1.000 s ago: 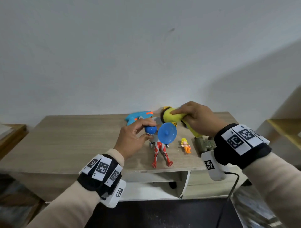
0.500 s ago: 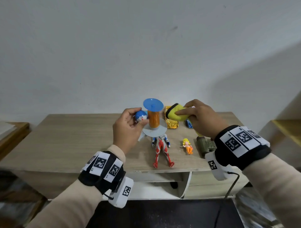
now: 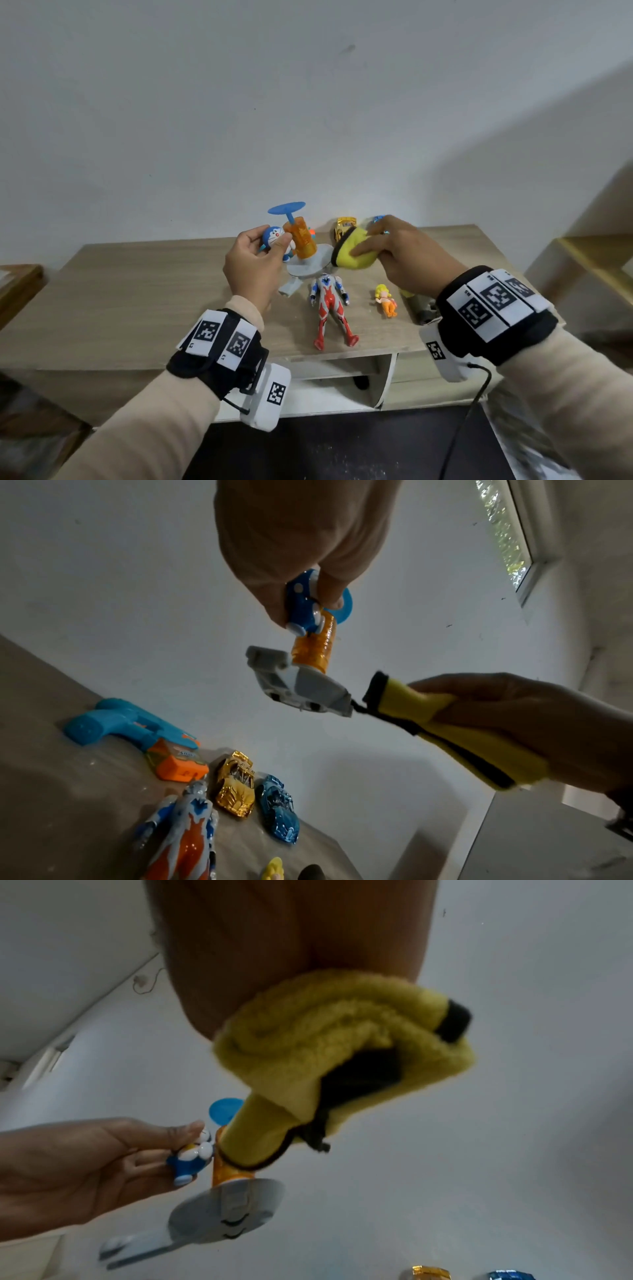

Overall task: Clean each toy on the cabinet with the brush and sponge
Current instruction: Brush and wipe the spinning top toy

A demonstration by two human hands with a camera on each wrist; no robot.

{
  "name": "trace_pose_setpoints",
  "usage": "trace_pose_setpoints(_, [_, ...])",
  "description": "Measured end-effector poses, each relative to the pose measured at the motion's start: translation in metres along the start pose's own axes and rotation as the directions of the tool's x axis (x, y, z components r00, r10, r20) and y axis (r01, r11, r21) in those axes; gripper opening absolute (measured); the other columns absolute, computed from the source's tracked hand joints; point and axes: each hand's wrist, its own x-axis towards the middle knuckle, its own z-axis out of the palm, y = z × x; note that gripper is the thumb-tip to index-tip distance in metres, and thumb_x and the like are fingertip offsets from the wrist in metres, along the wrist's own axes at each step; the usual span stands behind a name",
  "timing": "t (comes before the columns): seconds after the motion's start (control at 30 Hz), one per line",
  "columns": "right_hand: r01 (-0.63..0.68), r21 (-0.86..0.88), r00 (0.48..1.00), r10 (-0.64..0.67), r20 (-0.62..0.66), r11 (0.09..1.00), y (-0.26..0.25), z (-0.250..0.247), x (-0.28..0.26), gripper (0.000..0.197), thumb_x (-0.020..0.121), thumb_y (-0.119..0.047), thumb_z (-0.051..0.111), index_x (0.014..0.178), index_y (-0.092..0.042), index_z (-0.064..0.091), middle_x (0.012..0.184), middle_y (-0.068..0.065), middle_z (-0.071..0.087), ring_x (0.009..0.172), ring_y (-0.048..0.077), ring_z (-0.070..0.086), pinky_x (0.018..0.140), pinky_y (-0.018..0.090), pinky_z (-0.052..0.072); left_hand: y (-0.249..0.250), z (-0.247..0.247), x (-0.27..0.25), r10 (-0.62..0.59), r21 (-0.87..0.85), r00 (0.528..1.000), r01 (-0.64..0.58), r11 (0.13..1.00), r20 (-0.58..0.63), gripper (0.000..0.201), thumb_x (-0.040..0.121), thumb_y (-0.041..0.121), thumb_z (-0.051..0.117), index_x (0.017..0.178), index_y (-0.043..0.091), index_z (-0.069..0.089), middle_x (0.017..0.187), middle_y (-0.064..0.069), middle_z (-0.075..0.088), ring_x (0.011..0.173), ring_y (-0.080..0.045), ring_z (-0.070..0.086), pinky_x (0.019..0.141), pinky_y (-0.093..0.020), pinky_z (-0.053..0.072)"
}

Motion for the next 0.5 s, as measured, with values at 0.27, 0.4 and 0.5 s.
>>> trace_pose_setpoints(0.27, [0.076, 0.004, 0.992, -0.075, -0.099, 0.997, 0.014, 0.019, -0.008, 0.038, 0.083, -0.001, 0.048, 0.105, -0.022, 0.07, 0.112, 0.019, 0.058, 0.095, 0.039, 0.057, 0.08, 0.034, 0.043, -0.001, 0.047, -0.014, -0.016, -0.011, 0.997, 0.017, 1.0, 0.081, 0.031, 0.075, 0.022, 0.079, 0.1, 0.02, 0.061, 0.105, -0.006, 0.071, 0.092, -0.013, 0.069, 0.08, -0.027, 0.056])
trace_pose_setpoints(0.4, [-0.004, 0.022, 1.0, 0.004, 0.002, 1.0, 0.051, 0.006, -0.029, 0.042, 0.08, 0.009, 0.048, 0.098, -0.02, 0.073, 0.113, 0.016, 0.059, 0.1, 0.036, 0.057, 0.083, 0.033, 0.044, -0.003, 0.074, -0.015, -0.034, -0.042, 0.995, 0.038, 0.998, 0.089, 0.032, 0.077, 0.017, 0.077, 0.105, 0.016, 0.061, 0.105, -0.006, 0.07, 0.093, -0.014, 0.069, 0.081, -0.028, 0.057])
trace_pose_setpoints(0.5, [-0.176, -0.001, 0.984, 0.176, 0.025, 0.984, 0.099, -0.008, -0.046, 0.042, 0.081, 0.006, 0.048, 0.103, -0.021, 0.071, 0.115, 0.013, 0.058, 0.101, 0.032, 0.057, 0.086, 0.03, 0.042, -0.013, 0.098, -0.018, -0.063, -0.039, 0.994, 0.067, 0.997, 0.09, 0.03, 0.078, 0.019, 0.077, 0.104, 0.018, 0.061, 0.103, -0.004, 0.07, 0.093, -0.016, 0.069, 0.084, -0.034, 0.057])
